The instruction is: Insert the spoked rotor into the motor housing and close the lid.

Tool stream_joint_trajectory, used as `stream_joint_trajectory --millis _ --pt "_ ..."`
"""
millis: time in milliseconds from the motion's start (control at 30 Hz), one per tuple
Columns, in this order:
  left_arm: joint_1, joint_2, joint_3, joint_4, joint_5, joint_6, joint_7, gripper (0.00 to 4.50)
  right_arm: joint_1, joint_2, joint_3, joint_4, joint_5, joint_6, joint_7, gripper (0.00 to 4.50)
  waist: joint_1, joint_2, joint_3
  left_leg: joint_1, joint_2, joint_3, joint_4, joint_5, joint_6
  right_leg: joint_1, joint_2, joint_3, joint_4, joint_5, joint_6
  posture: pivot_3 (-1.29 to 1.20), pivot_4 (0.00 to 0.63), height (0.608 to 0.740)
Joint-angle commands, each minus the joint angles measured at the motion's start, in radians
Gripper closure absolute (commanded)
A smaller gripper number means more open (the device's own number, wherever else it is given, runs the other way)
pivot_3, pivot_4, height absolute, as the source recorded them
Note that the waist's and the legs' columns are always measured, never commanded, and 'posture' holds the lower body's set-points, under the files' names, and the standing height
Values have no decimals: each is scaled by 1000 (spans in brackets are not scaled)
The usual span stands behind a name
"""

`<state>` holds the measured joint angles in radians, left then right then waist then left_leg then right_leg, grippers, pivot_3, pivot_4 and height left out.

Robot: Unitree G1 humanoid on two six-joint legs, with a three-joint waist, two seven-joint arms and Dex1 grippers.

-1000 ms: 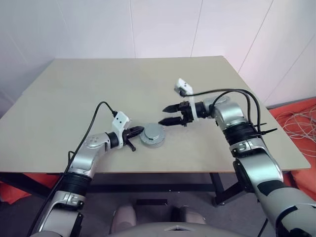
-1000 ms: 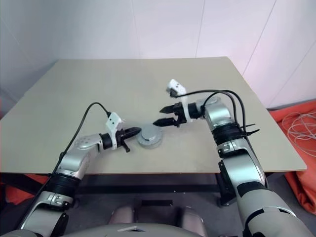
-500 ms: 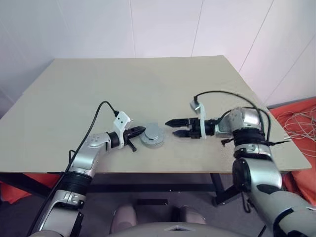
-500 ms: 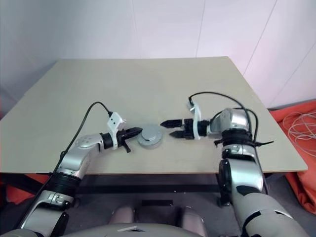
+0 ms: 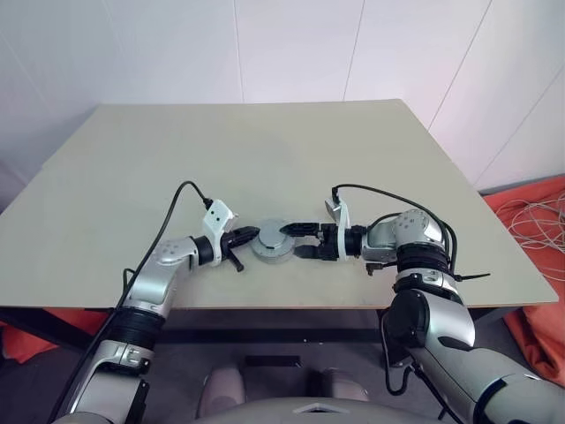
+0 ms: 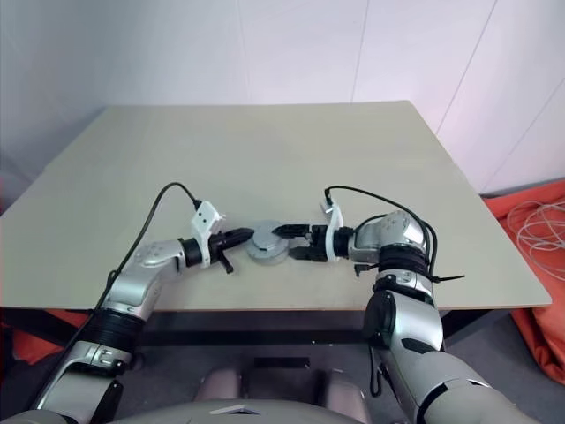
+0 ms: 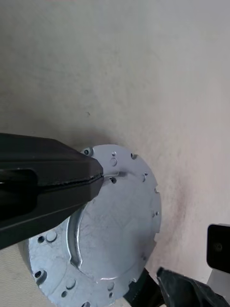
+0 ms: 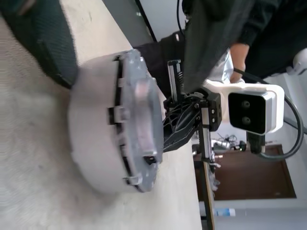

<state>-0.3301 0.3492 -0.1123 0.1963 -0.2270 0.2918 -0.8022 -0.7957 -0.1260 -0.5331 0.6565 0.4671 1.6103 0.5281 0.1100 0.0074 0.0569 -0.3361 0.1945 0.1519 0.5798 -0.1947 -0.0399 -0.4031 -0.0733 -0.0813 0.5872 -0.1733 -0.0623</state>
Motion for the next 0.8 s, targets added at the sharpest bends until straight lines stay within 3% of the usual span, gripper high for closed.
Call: stream_joint_trajectory --millis 33,100,200,333,567,667,800 --pt "-4 2 4 -6 -2 -1 -5 4500 -3 19 -46 -27 46 4 -24 1925 1 0 0 0 0 0 -1 0 -1 0 0 0 0 0 0 0 0 740" --pt "-3 2 4 -7 -2 0 -4 4500 5 27 -65 -40 48 3 -37 2663 0 0 0 0 0 0 -1 1 -2 0 0 0 0 0 0 0 0 740" --pt "-1 1 6 -10 -2 1 -5 4500 15 37 -86 -60 59 3 -49 3419 0 0 0 0 0 0 -2 2 -3 -1 0 0 0 0 0 0 0 740" --pt "2 -9 24 -11 -13 8 6 4500 17 51 -116 -95 88 4 -58 3425 -1 0 0 0 0 1 -2 2 -3 -1 0 0 0 0 0 0 0 740" --pt "14 -79 191 -58 -153 108 123 4500 26 61 -122 -136 139 4 -77 3425 0 1 0 -3 0 1 -2 2 -4 -3 0 -1 -1 0 0 0 0 740" --pt "11 -140 329 -108 -283 271 285 4500 29 60 -124 -147 161 4 -85 3425 0 1 0 -5 0 1 -2 2 -4 -4 0 -1 -1 0 0 0 0 740" --pt "29 -179 456 -160 -438 376 356 4500 22 52 -120 -154 195 4 -93 3425 -1 1 0 -8 0 0 -2 2 -4 -7 0 -2 -1 0 0 0 0 740"
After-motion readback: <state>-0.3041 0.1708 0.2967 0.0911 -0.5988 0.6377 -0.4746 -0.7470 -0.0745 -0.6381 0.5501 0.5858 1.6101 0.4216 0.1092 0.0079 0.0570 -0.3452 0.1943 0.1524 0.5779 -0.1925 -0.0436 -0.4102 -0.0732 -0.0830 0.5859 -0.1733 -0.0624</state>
